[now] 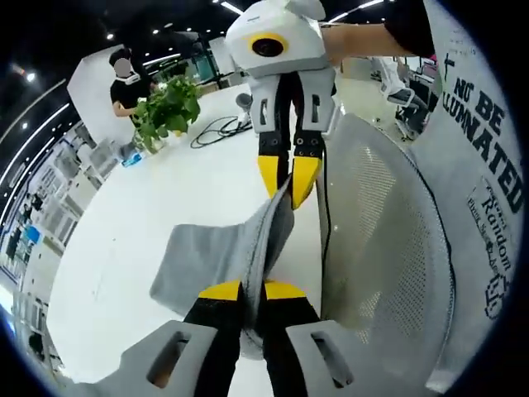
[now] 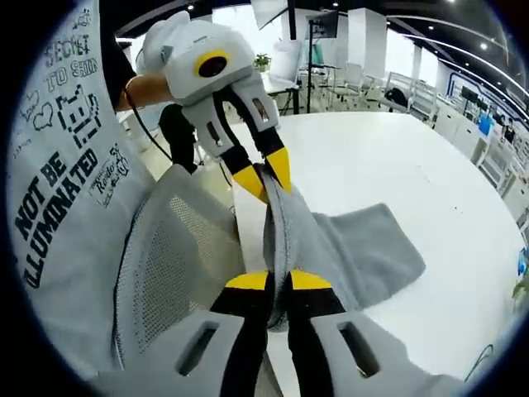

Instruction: Fold the towel on the table until its edges align and the towel forms a compact rectangular stack.

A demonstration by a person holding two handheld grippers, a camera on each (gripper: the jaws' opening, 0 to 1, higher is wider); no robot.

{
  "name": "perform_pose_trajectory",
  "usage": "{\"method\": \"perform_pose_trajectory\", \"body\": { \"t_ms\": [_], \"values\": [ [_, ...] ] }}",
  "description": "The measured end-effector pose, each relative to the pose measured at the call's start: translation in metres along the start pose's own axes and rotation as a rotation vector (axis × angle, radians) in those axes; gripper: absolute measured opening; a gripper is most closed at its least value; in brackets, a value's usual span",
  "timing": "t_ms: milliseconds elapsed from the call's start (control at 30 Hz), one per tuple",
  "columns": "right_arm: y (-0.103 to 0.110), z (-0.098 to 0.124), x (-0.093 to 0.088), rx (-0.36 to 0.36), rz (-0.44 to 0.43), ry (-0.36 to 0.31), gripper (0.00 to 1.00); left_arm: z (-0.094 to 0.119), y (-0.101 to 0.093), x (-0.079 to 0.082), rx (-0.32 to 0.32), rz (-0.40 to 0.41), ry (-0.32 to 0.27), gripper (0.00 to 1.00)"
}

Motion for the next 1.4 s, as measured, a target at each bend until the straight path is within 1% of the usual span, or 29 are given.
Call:
{"method": "perform_pose_trajectory", "body": {
  "t_ms": [167,200,367,467,533,633,733,833,900,1000,1100,1233,1300,1400],
  "values": [
    [0.002,0.011,0.007,0.018,-0.023,-0.019,0.05,0.008,0.002,0.008,-0.005,0.022,-0.028,0.07],
    [0.003,0.013,0.008,0.026,-0.031,-0.021,0.05,0.01,0.0,0.01,-0.015,0.037,-0.037,0.07],
    [0.009,0.02,0.012,0.06,-0.048,-0.025,0.05,0.018,-0.001,0.015,-0.034,0.061,-0.058,0.07],
    [0.008,0.022,0.015,0.065,-0.053,-0.032,0.05,0.021,0.002,0.016,-0.041,0.091,-0.08,0.07],
    [0.003,0.023,0.017,0.064,-0.06,-0.042,0.05,0.02,0.006,0.015,-0.045,0.131,-0.098,0.07],
    [-0.009,0.021,0.02,0.051,-0.081,-0.057,0.05,0.015,0.016,0.012,-0.044,0.174,-0.11,0.07],
    [-0.021,0.02,0.022,0.039,-0.093,-0.064,0.05,0.01,0.024,0.011,-0.041,0.178,-0.109,0.08],
    [-0.034,0.018,0.025,0.027,-0.107,-0.07,0.05,0.004,0.037,0.008,-0.037,0.186,-0.11,0.08],
    [-0.047,0.015,0.026,0.017,-0.125,-0.071,0.05,-0.002,0.048,0.005,-0.05,0.203,-0.116,0.08],
    [-0.065,0.012,0.025,0.004,-0.158,-0.071,0.05,-0.01,0.059,0.003,-0.066,0.227,-0.13,0.08],
    [-0.082,0.008,0.025,0.006,-0.201,-0.075,0.05,-0.019,0.072,-0.001,-0.076,0.234,-0.132,0.08],
    [-0.099,0.0,0.023,0.016,-0.223,-0.063,0.05,-0.033,0.088,-0.008,-0.106,0.256,-0.126,0.08],
    [-0.109,-0.005,0.021,0.015,-0.241,-0.053,0.05,-0.04,0.094,-0.012,-0.111,0.252,-0.118,0.08],
    [-0.125,-0.017,0.015,0.022,-0.272,-0.024,0.05,-0.056,0.102,-0.024,-0.138,0.289,-0.098,0.08]
  ]
}}
Point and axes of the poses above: the point that each gripper's makers call its tool centre point, and the gripper's own axes: z roughly backward along the fingers, y roughly to its left, x roughly out of its top, the point moved 3 cm from there along z, roughly backward along the fingers, and after that the axes turned 4 degrees about -z, right-handed, at the moved point
